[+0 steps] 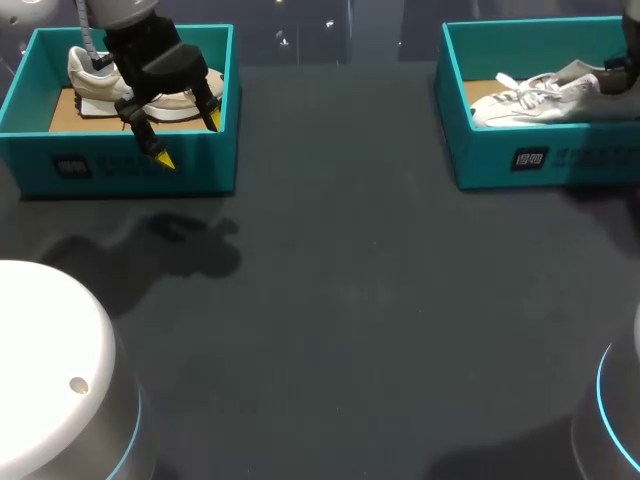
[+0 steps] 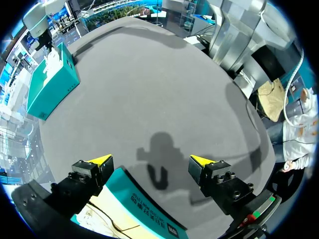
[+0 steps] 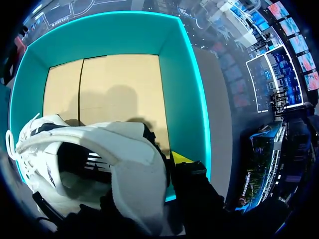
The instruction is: Take the shoe out of the shoebox, open the shoe tongue, remove and reinsert the insole, then place the shoe into the shoebox
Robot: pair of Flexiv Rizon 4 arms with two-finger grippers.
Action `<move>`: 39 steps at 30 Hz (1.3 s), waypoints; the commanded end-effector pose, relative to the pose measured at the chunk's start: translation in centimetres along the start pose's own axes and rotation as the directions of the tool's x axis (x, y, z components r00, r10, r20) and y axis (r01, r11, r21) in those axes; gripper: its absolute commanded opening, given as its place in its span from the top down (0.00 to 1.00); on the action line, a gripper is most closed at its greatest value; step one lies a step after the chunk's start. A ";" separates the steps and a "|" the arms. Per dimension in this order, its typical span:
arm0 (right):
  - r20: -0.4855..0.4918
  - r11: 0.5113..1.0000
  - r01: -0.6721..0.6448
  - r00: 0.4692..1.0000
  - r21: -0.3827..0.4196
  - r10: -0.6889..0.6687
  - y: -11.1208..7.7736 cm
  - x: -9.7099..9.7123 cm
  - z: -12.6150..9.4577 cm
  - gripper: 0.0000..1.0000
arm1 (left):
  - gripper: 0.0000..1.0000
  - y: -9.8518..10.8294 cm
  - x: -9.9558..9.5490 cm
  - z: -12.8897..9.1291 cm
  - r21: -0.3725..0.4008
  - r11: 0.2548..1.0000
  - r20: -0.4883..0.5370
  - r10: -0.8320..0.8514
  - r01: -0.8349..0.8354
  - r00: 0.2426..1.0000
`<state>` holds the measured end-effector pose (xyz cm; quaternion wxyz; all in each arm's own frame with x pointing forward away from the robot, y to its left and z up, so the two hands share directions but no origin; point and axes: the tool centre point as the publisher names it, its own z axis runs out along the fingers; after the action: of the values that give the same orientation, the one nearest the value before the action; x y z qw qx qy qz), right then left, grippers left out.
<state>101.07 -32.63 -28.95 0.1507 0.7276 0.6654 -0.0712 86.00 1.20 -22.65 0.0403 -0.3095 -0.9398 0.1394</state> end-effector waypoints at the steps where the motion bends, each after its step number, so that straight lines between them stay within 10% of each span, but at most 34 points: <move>1: -0.007 1.000 -0.006 1.000 0.008 0.006 0.5 0.1 0.2 1.00 | 0.00 0.0 0.0 0.0 -0.002 1.000 -0.001 0.000 0.000 1.000; 39: -0.042 0.998 0.039 0.998 0.055 -0.036 1.0 0.1 4.9 1.00 | 0.00 0.0 0.0 0.0 -0.002 1.000 -0.001 0.000 0.000 1.000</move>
<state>102.14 -33.97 -32.99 0.1201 0.7203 0.6787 -0.0780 86.00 1.20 -22.65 0.0403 -0.3095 -0.9398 0.1394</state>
